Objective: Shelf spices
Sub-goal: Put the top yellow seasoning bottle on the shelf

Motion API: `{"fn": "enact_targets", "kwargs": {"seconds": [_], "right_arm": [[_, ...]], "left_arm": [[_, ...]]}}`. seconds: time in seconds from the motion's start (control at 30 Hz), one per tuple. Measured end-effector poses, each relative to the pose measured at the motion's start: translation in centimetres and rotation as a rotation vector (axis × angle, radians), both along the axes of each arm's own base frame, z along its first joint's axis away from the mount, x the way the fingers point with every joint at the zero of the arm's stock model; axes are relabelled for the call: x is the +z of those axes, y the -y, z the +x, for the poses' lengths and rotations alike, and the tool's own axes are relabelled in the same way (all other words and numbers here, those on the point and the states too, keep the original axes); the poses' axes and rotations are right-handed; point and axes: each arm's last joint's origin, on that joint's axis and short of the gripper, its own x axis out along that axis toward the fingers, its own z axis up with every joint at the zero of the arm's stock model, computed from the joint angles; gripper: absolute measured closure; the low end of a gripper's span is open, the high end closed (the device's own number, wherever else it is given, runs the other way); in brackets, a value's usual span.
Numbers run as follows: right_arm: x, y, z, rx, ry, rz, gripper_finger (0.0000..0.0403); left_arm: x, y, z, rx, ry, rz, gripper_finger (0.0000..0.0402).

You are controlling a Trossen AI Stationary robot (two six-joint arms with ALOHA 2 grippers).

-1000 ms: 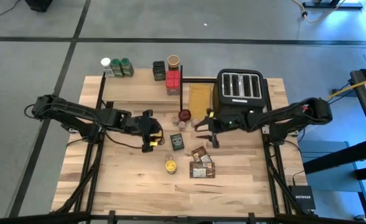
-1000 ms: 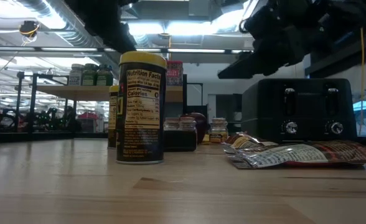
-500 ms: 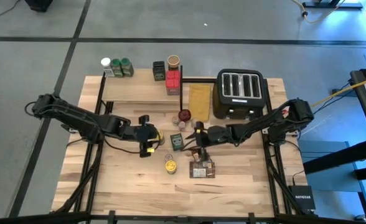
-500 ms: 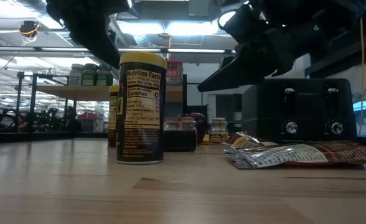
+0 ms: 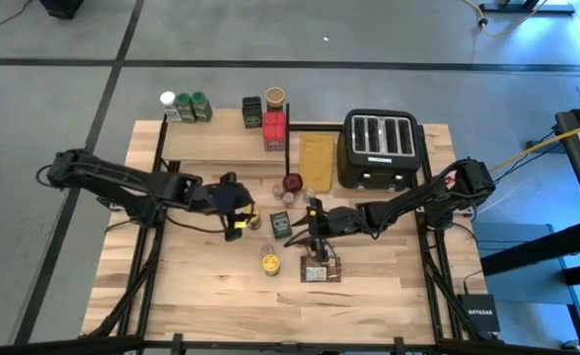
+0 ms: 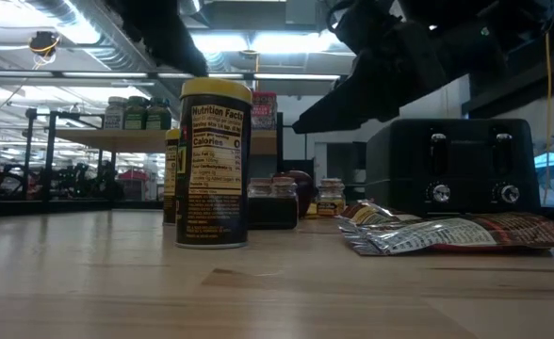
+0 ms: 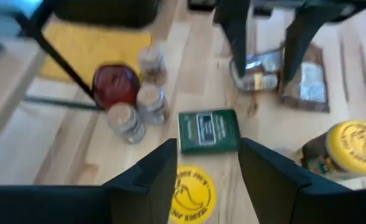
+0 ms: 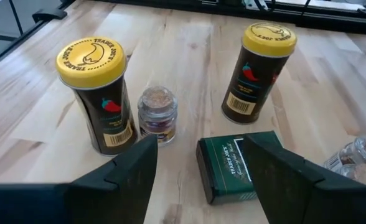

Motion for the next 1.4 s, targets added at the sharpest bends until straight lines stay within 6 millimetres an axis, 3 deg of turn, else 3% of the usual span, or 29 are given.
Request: {"fn": "enact_targets", "kwargs": {"seconds": [0.27, 0.43, 0.87, 1.03, 1.2, 1.4], "right_arm": [[-0.2, 0.0, -0.1, 0.0, -0.023, 0.01, 0.0162], [-0.2, 0.0, -0.1, 0.001, -0.023, 0.009, 0.0162], [-0.2, 0.1, -0.1, -0.011, -0.022, -0.026, 0.0162], [-0.2, 0.1, -0.1, -0.011, -0.022, -0.026, 0.0162], [-0.2, 0.1, -0.1, -0.011, -0.022, -0.027, 0.0162], [-0.2, 0.1, -0.1, -0.011, -0.021, -0.027, 0.0162]], "left_arm": [[-1.8, -1.6, 0.5, 0.044, -0.133, -0.087, 0.0144], [-2.8, -1.7, 1.1, 0.03, -0.179, -0.121, 0.0117], [-5.8, -1.7, 2.8, 0.009, -0.31, -0.043, 0.012], [-5.9, -1.7, 2.8, 0.014, -0.313, -0.047, 0.0132], [-5.9, -1.7, 2.8, 0.015, -0.315, -0.046, 0.0184], [-5.3, -1.7, 2.5, 0.03, -0.333, -0.057, 0.0185]]}}
